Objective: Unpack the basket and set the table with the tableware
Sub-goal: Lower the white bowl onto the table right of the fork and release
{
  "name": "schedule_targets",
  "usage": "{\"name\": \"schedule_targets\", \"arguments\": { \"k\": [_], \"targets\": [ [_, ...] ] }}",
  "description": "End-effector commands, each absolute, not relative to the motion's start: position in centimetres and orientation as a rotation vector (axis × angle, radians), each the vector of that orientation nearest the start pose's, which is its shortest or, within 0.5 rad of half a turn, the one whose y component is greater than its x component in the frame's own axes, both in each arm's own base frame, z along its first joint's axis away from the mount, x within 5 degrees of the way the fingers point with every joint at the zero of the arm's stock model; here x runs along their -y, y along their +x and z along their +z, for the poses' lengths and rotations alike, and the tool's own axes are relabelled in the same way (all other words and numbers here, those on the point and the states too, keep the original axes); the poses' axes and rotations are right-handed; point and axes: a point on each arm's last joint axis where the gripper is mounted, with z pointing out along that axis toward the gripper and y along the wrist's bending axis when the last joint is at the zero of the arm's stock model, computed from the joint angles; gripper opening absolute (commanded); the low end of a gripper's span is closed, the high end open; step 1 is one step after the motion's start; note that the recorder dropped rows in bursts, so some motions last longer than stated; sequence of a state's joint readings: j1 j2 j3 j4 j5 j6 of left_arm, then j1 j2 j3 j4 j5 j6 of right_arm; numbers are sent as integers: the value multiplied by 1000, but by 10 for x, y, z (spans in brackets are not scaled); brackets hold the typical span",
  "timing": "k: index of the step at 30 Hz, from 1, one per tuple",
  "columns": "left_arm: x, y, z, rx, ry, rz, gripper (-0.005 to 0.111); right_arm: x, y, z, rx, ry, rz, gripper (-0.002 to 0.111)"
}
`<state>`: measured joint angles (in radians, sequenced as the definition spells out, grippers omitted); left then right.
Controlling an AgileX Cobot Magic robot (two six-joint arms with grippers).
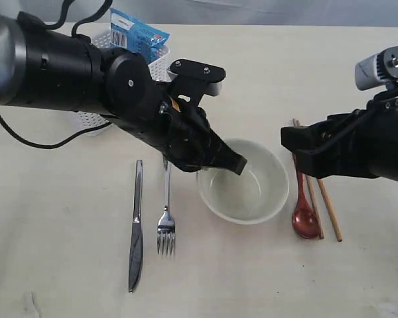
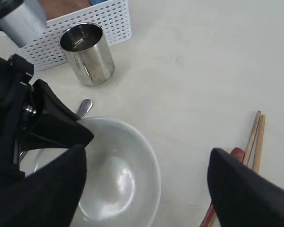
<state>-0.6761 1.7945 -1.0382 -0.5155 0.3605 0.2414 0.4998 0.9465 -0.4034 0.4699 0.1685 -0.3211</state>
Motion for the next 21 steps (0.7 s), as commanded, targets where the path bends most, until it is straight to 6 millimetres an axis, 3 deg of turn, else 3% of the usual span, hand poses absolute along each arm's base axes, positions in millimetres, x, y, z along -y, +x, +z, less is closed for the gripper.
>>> {"name": "schedule_targets", "arguments": {
  "k": [1, 18, 21],
  "targets": [
    [240, 268, 173, -2589, 627, -573, 0, -89, 150, 232, -2176, -432, 447, 68],
    [240, 270, 174, -2561, 625, -564, 0, -89, 150, 232, -2180, -428, 450, 68],
    [241, 271, 164, -2586, 642, -548, 0, -89, 149, 231, -2189, -414, 459, 68]
  ]
}}
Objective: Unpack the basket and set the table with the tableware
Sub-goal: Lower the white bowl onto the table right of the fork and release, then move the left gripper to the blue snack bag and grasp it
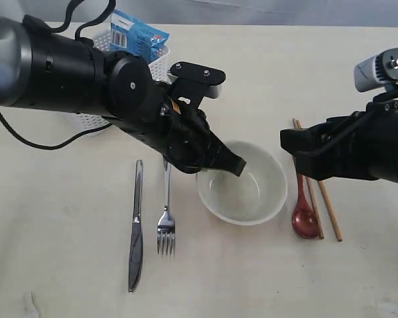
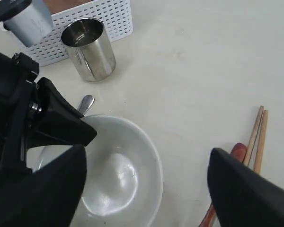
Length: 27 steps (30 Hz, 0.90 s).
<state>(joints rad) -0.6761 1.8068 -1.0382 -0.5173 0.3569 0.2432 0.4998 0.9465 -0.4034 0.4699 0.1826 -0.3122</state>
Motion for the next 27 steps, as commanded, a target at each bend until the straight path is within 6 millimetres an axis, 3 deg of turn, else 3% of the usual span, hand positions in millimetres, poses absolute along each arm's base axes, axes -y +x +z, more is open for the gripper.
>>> {"name": "schedule_targets", "arguments": {
  "k": [1, 5, 10, 14, 18, 21, 23, 25, 26, 27],
  "targets": [
    [241, 271, 162, -2592, 640, -547, 0, -89, 149, 231, -2189, -414, 459, 68],
    [241, 272, 160, -2594, 638, -543, 3, -90, 147, 229, -2223, -432, 468, 68],
    [237, 275, 160, -2599, 620, -539, 49, -90, 146, 228, -2235, -438, 471, 68],
    [231, 279, 164, -2591, 619, -526, 53, -90, 146, 228, -2236, -439, 471, 68],
    [226, 276, 193, -2492, 692, -500, 53, -90, 146, 228, -2235, -441, 470, 68],
    [215, 267, 240, -2317, 778, -439, 53, -90, 146, 228, -2235, -441, 470, 68],
    [204, 267, 259, -2258, 771, -402, 53, -90, 146, 228, -2233, -444, 466, 68],
    [184, 275, 277, -2215, 664, -378, 55, -90, 146, 228, -2231, -443, 466, 68],
    [157, 289, 291, -2179, 520, -346, 61, -90, 146, 228, -2227, -441, 465, 68],
    [141, 297, 294, -2178, 433, -330, 65, -90, 146, 229, -2225, -440, 464, 68]
  ]
}}
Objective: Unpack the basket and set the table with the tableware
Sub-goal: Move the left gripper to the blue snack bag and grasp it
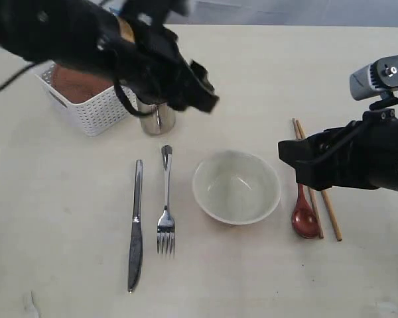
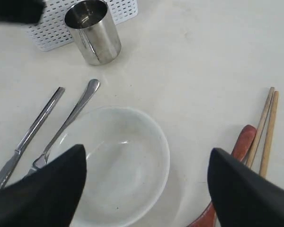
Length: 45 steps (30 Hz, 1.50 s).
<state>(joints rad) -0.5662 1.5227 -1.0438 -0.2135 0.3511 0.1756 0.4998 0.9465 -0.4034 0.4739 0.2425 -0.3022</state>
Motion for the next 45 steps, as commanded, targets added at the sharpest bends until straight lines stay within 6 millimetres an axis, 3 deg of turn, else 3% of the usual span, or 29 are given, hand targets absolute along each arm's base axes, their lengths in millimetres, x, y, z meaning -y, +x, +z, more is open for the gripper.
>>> {"name": "schedule_targets", "arguments": {
  "k": [1, 5, 8, 17, 21, 27, 45],
  "targets": [
    [126, 305, 298, -2168, 358, -309, 70, -90, 147, 229, -2223, -441, 463, 68],
    [74, 336, 301, -2143, 136, -228, 74, -89, 148, 230, -2207, -442, 456, 68],
    [55, 359, 295, -2154, 27, -216, 72, -89, 148, 230, -2195, -437, 453, 68],
    [67, 433, 255, -2218, -86, -310, 72, -89, 150, 233, -2167, -426, 443, 68],
    [74, 454, 232, -2279, -171, -399, 72, -89, 150, 232, -2169, -432, 441, 68],
    [76, 468, 207, -2302, -210, -413, 72, -89, 150, 232, -2170, -449, 431, 68],
    [75, 477, 176, -2313, -234, -384, 72, -89, 150, 231, -2173, -460, 428, 68]
  ]
}}
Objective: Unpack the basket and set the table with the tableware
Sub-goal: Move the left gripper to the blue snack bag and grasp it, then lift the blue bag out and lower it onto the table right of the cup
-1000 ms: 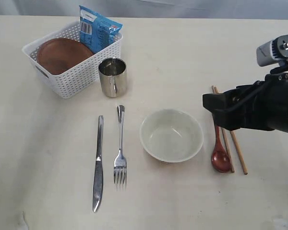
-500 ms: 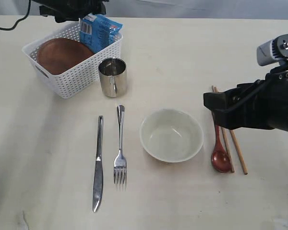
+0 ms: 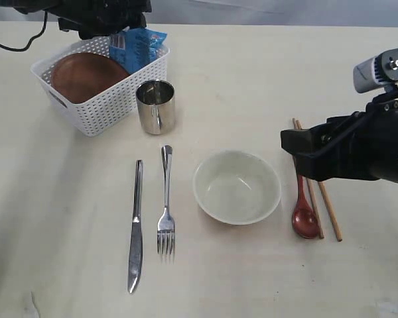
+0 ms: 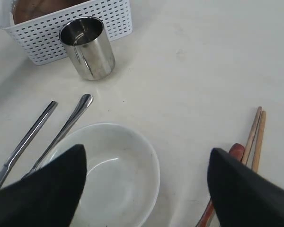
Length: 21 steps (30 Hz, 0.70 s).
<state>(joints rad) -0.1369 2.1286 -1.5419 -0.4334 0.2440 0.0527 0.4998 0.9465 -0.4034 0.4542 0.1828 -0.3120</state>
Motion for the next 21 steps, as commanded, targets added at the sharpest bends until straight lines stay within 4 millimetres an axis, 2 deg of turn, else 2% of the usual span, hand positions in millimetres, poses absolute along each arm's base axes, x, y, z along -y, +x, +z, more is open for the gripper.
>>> {"name": "schedule_targets", "arguments": {
  "k": [1, 4, 10, 17, 19, 21],
  "targets": [
    [75, 477, 175, -2316, -235, -383, 71, -89, 150, 231, -2173, -460, 428, 68],
    [76, 477, 173, -2327, -233, -385, 67, -89, 150, 232, -2171, -459, 427, 68],
    [76, 477, 176, -2333, -229, -392, 40, -89, 150, 232, -2169, -466, 423, 68],
    [76, 475, 189, -2307, -225, -398, 14, -89, 150, 232, -2166, -476, 419, 68],
    [76, 474, 194, -2302, -223, -401, 3, -89, 150, 232, -2165, -478, 417, 68],
    [76, 473, 197, -2302, -220, -405, 0, -89, 150, 232, -2165, -478, 417, 68]
  ]
}}
